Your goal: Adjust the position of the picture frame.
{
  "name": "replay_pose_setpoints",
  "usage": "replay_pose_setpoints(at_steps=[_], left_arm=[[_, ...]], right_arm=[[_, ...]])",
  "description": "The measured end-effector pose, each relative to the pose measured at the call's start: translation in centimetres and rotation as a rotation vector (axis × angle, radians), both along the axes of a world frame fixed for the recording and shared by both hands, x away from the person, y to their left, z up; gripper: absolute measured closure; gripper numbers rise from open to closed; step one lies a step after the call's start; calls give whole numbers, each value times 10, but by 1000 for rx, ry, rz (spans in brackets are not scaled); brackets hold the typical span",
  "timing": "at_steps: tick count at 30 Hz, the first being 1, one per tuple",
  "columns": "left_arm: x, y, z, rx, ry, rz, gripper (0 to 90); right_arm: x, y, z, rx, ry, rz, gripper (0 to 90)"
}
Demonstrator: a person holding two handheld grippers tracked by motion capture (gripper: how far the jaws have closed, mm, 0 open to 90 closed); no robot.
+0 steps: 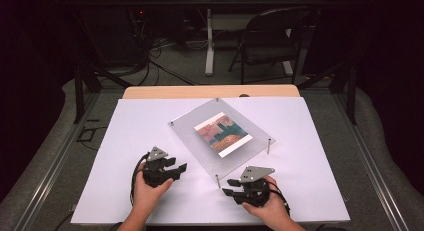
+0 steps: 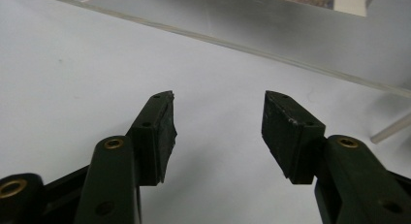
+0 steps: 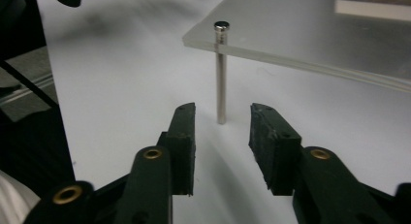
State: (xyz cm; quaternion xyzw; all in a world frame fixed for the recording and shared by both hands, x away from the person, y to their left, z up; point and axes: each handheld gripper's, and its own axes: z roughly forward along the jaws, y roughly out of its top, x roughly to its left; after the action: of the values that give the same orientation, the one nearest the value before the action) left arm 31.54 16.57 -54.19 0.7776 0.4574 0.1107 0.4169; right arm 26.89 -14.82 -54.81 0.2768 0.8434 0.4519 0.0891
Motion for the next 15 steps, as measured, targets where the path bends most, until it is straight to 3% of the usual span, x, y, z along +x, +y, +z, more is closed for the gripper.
replay_pose_setpoints(at_steps=[4,8,12,15], left_arm=[[-7,-6,-2,-20,-5,-17,398],[-9,-10,-5,-20,8,-39,389],[-12,-16,-7,-22,16,-75,412],[-14,-18,-8,-23,30,-81,414]], right_arm=[[-5,-12,4,-15,-38,-55,510],[-5,-20,3,-38,-61,-92,478],[-1,-23,1,-42,-48,-128,450],[0,-24,2,-38,-41,-137,480]])
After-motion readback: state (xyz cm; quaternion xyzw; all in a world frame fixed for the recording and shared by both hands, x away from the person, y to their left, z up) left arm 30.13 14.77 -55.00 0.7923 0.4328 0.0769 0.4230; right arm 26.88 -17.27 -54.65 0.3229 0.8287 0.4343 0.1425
